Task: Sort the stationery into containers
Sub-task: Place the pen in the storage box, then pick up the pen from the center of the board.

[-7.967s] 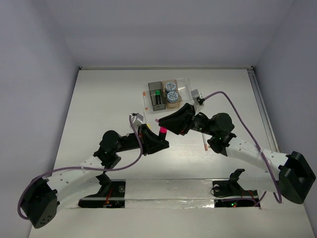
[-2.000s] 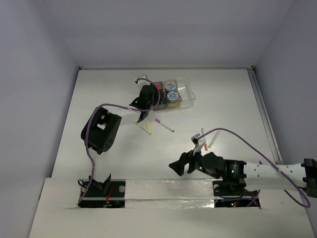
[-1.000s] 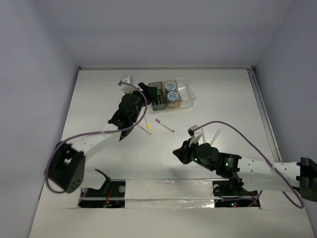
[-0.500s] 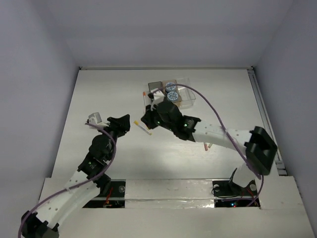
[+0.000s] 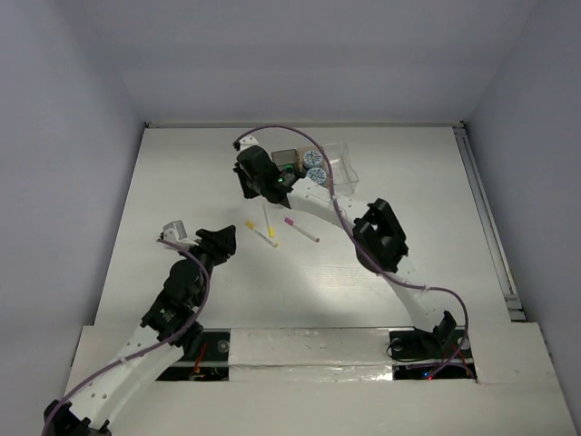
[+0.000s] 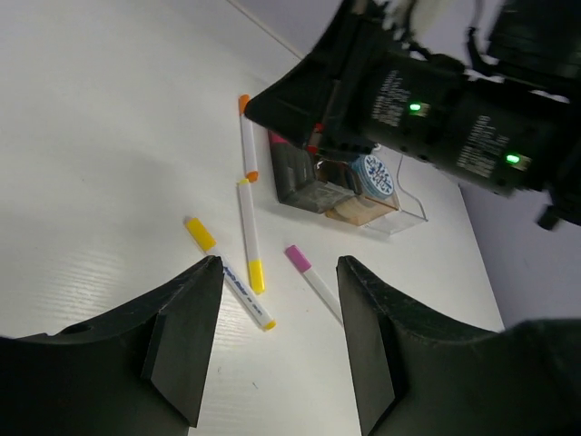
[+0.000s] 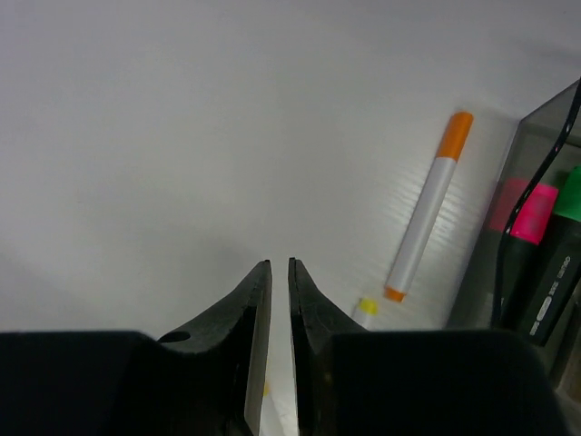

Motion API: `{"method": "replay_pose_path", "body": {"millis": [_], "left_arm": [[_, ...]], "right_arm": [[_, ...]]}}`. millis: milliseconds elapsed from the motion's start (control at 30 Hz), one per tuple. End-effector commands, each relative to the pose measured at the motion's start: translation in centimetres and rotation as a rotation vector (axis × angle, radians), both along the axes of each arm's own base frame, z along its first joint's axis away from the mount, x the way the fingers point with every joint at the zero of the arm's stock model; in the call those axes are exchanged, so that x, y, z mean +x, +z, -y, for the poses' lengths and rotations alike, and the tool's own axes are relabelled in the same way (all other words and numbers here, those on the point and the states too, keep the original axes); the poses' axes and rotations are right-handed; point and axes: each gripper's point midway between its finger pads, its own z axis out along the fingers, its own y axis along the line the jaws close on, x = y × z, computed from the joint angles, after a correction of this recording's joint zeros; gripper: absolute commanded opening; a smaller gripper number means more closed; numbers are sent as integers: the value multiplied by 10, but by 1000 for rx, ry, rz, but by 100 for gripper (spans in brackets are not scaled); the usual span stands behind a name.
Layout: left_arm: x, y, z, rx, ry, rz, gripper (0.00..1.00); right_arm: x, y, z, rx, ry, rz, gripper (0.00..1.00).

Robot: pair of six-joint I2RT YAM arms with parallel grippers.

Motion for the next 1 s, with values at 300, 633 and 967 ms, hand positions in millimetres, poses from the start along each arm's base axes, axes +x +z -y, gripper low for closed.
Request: {"method": "replay_pose_path", "body": {"millis": [300, 633, 967], "left_arm": [[-6, 23, 1, -37, -28, 91, 49], [-5, 23, 6, -38, -50, 93, 49], [-5, 22, 7, -36, -57, 95, 49]], "right_arm": [[47, -49, 40, -166, -155, -40, 35], [54, -76, 51, -213, -199, -50, 37], [53, -94, 49, -198, -181, -97, 36]]}}
